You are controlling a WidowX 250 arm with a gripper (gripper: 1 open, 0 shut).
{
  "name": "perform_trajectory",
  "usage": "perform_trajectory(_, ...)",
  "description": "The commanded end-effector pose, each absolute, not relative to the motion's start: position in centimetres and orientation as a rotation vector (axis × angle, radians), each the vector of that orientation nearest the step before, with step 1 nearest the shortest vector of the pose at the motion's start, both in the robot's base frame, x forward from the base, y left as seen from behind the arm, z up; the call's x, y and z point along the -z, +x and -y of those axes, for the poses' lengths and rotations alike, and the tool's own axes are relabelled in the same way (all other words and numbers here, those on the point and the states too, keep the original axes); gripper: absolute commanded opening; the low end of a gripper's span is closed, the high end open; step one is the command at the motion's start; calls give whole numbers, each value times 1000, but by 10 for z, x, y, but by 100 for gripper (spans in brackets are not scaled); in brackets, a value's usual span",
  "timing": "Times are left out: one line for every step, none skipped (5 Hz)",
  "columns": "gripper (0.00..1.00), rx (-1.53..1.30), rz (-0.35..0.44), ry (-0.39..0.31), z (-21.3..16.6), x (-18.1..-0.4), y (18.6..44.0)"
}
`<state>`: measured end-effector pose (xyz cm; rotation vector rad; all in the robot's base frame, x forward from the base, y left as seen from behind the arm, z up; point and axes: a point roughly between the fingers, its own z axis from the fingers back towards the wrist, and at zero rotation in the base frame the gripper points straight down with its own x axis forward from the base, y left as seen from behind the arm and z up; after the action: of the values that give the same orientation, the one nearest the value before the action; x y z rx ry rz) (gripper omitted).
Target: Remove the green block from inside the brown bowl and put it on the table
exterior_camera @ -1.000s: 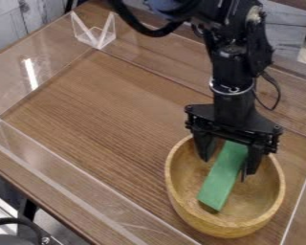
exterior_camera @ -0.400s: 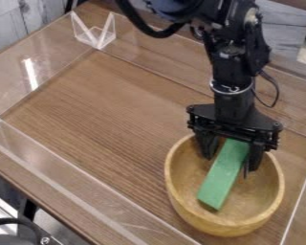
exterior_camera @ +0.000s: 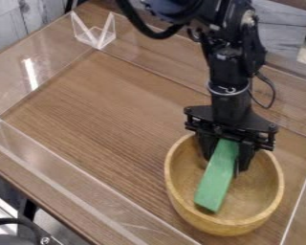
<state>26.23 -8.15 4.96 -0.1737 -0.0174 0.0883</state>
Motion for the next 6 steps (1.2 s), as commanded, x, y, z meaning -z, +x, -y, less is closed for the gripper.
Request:
perform_trajectory(0, -92, 67, -196, 79, -76, 270)
perform_trajectory(0, -94, 64, -205, 76, -87, 268)
perform_trajectory(0, -128, 91, -225, 56, -124, 267)
perform_trajectory(0, -197, 149, -223, 14, -174, 273)
perform_trajectory(0, -210, 180, -219, -36, -191, 273)
perform_trajectory(0, -196, 190, -204, -79, -178, 271)
